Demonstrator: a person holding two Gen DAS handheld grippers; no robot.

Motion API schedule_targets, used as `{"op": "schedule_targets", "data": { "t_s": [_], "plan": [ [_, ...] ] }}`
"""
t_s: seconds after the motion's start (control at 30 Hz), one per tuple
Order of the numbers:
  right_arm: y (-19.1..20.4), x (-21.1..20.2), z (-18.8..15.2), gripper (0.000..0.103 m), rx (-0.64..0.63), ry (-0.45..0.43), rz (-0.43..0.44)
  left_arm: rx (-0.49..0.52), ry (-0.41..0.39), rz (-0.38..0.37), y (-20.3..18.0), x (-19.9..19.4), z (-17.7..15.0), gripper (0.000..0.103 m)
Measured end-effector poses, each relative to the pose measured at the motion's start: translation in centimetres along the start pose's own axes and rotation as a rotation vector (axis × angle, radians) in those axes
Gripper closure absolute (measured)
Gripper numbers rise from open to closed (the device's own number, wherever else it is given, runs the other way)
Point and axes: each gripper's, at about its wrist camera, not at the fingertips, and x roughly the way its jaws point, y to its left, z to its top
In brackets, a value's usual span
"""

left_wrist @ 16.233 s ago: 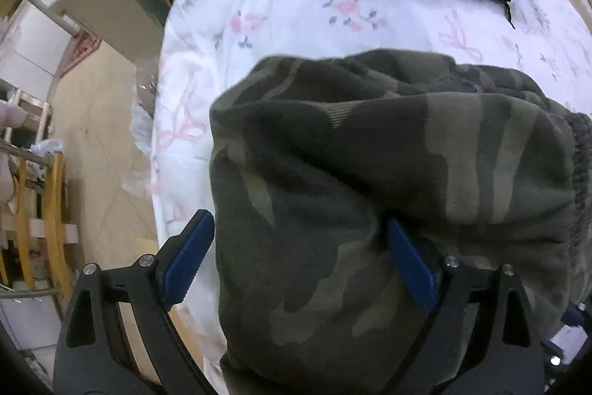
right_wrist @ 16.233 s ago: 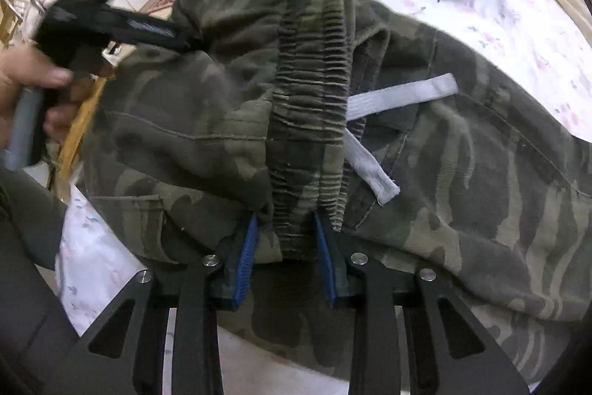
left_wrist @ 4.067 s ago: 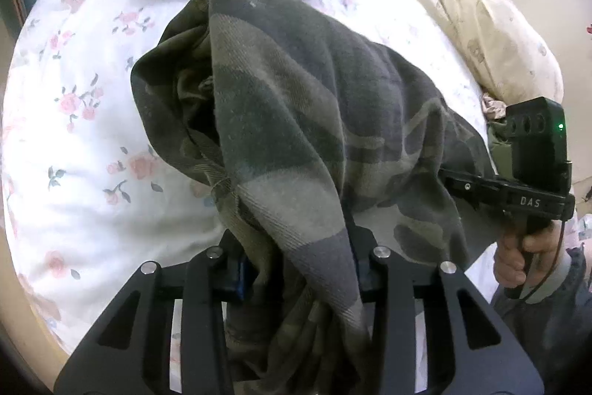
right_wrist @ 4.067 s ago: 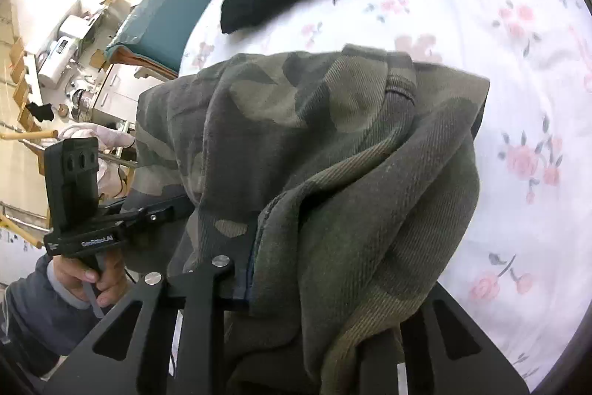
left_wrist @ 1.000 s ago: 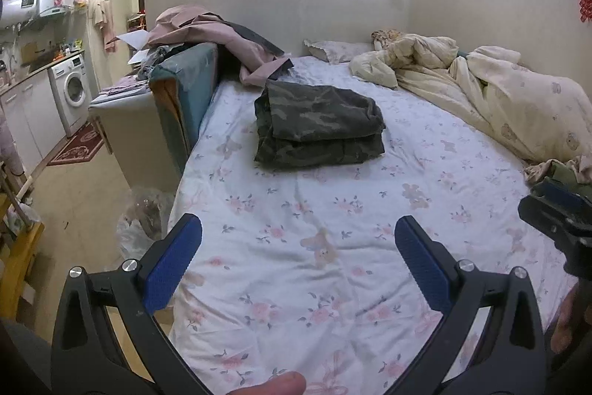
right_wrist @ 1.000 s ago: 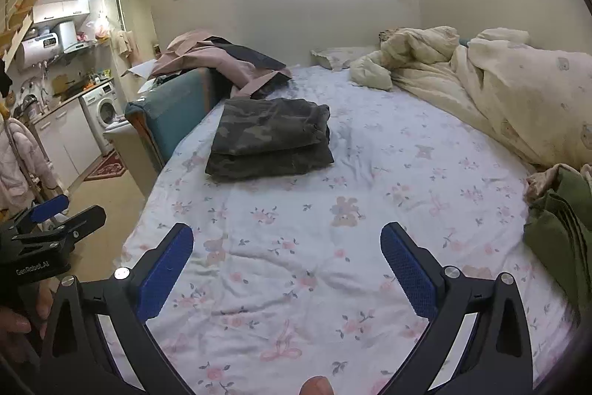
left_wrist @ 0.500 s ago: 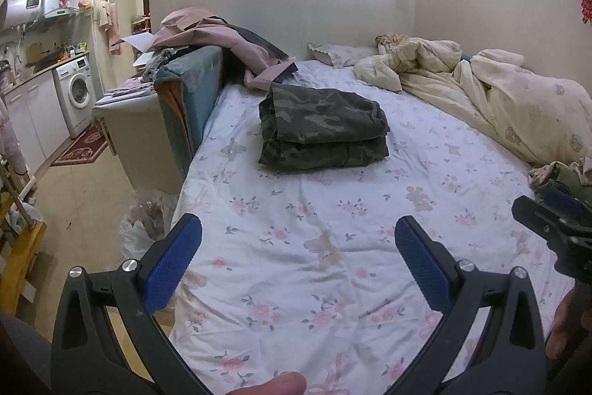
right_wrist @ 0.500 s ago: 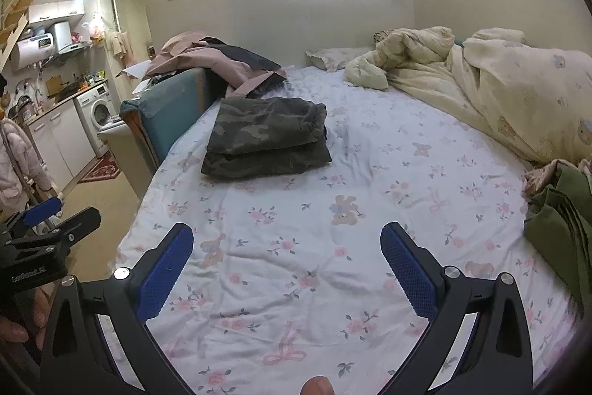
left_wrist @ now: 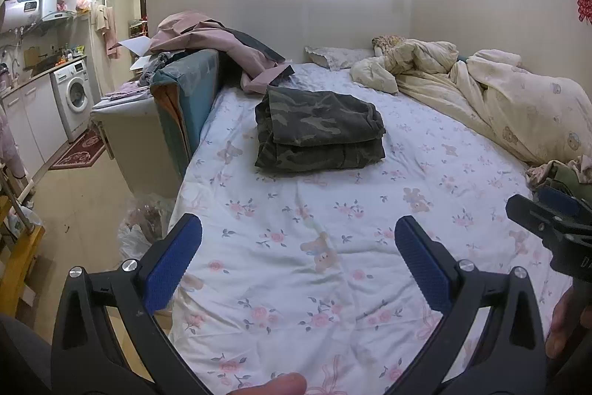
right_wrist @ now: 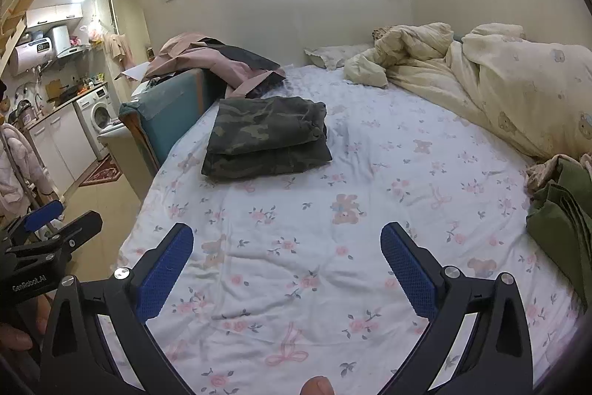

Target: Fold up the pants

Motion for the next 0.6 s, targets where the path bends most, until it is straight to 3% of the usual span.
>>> {"op": "schedule_targets", "data": {
  "t_s": [0.6],
  "plan": [
    [0.48,0.52,-0.2,0.0,-0.026,0.012,-0.005,-0.001,0.0,-0.004,-0.24,-0.02,0.0,0.0]
  ]
}}
